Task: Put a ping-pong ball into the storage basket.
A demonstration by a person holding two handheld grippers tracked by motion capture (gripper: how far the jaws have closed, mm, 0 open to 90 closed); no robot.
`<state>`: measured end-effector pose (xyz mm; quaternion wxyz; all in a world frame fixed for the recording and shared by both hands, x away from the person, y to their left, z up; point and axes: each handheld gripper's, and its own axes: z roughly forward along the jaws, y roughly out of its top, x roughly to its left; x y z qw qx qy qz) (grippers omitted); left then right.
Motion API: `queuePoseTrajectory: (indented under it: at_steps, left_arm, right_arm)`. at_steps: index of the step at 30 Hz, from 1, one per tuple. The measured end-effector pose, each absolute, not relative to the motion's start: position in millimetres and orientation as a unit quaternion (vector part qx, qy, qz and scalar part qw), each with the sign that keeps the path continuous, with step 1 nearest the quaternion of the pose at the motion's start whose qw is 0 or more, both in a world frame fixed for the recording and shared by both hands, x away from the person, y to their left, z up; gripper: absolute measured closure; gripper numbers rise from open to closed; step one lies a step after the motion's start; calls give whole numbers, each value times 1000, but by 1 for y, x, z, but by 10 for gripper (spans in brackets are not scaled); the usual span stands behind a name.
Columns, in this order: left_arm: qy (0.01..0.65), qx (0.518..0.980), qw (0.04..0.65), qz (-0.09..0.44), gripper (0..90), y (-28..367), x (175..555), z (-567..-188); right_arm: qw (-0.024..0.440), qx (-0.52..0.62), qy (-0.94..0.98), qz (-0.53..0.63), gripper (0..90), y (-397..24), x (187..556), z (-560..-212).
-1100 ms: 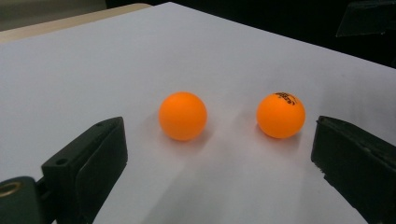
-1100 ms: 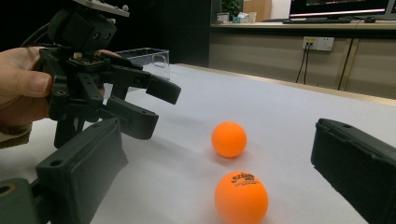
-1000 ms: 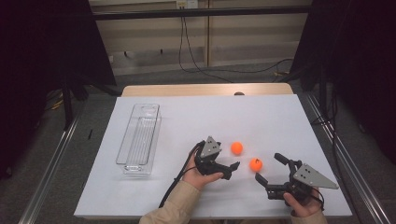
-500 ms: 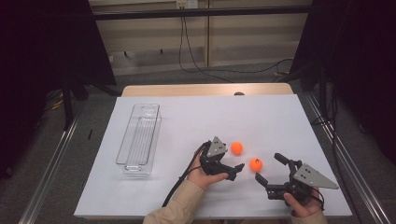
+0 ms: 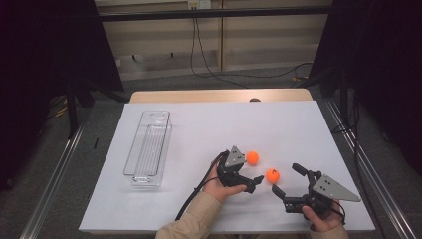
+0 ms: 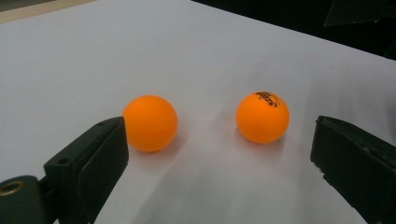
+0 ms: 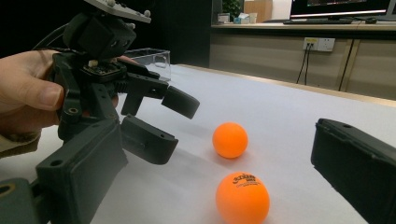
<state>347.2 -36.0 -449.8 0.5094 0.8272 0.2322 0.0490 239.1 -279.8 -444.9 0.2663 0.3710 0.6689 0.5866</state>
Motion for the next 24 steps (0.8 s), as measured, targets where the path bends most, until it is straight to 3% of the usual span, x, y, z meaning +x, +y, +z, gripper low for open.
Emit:
queuePoseTrajectory:
  at_steps: [24]
  left_arm:
    - [227,833,503,28,49,-49,345,-451]
  right_arm:
    - [266,371,669,587,18,-280,239,-445]
